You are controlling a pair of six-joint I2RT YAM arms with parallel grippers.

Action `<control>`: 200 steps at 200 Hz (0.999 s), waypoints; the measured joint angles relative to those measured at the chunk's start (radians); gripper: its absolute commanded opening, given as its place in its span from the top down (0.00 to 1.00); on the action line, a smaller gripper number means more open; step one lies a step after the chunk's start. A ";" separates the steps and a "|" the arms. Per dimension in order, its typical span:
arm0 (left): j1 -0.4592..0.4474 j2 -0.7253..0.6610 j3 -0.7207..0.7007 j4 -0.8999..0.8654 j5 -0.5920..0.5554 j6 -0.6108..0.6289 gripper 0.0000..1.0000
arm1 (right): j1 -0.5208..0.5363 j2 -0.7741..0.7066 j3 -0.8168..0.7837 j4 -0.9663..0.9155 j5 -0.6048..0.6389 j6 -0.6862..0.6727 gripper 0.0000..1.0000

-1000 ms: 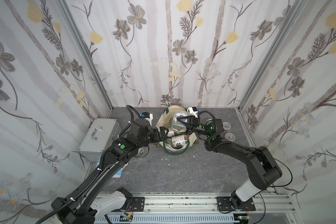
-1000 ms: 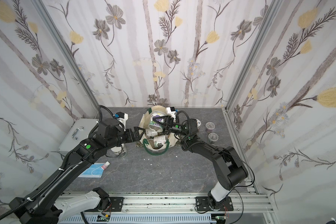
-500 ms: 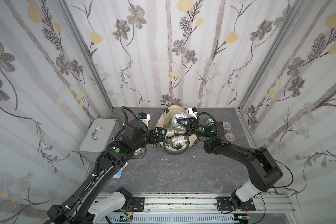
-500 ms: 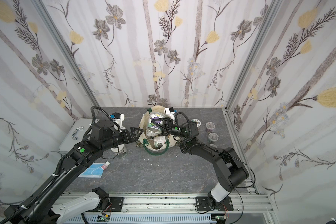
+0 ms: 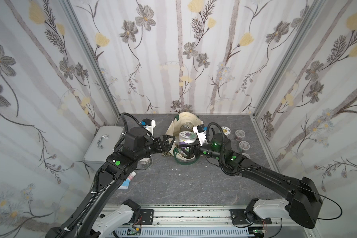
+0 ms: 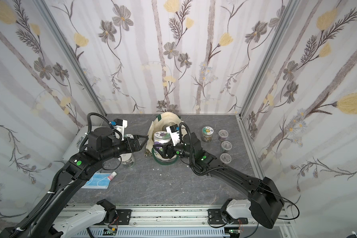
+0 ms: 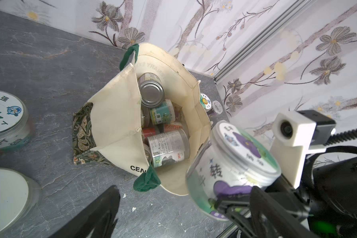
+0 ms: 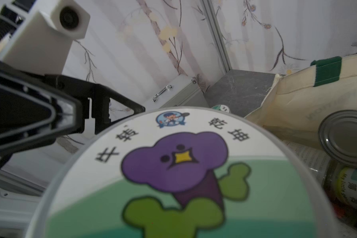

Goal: Take out the seed jars from the canvas bag
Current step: Place the seed jar at the center of the board.

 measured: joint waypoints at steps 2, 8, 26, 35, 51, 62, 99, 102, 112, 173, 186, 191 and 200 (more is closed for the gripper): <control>0.001 0.000 0.001 0.000 0.003 0.000 0.00 | 0.003 0.000 -0.001 -0.005 0.008 -0.008 0.24; 0.002 0.002 0.005 -0.005 0.010 0.004 0.00 | 0.013 -0.003 -0.005 -0.021 0.043 -0.040 0.24; 0.003 0.019 0.030 -0.029 0.050 0.021 0.00 | 0.058 -0.011 -0.020 -0.051 0.160 -0.125 0.22; 0.004 0.032 0.045 -0.042 0.073 0.025 0.00 | 0.081 -0.017 -0.032 -0.061 0.196 -0.164 0.20; 0.007 0.051 0.072 -0.077 0.108 0.051 0.00 | 0.114 -0.038 -0.069 -0.053 0.243 -0.232 0.19; 0.009 0.056 0.084 -0.109 0.126 0.071 0.00 | 0.127 -0.057 -0.108 -0.030 0.273 -0.278 0.19; 0.032 0.040 0.085 -0.200 0.154 0.104 0.00 | 0.180 -0.125 -0.257 0.103 0.346 -0.436 0.18; 0.037 0.034 0.082 -0.204 0.158 0.104 0.00 | 0.182 -0.126 -0.261 0.110 0.352 -0.445 0.18; 0.049 0.019 0.074 -0.210 0.166 0.104 0.00 | 0.188 -0.131 -0.269 0.133 0.378 -0.473 0.19; 0.145 -0.026 0.056 -0.216 0.158 0.072 0.00 | 0.279 -0.109 -0.292 0.274 0.505 -0.544 0.19; 0.165 -0.030 0.061 -0.224 0.146 0.060 0.00 | 0.305 -0.074 -0.291 0.294 0.505 -0.541 0.19; 0.174 -0.030 0.064 -0.228 0.138 0.051 0.00 | 0.316 -0.058 -0.291 0.298 0.505 -0.533 0.19; 0.190 -0.032 0.069 -0.237 0.124 0.042 0.00 | 0.336 -0.024 -0.290 0.305 0.505 -0.520 0.19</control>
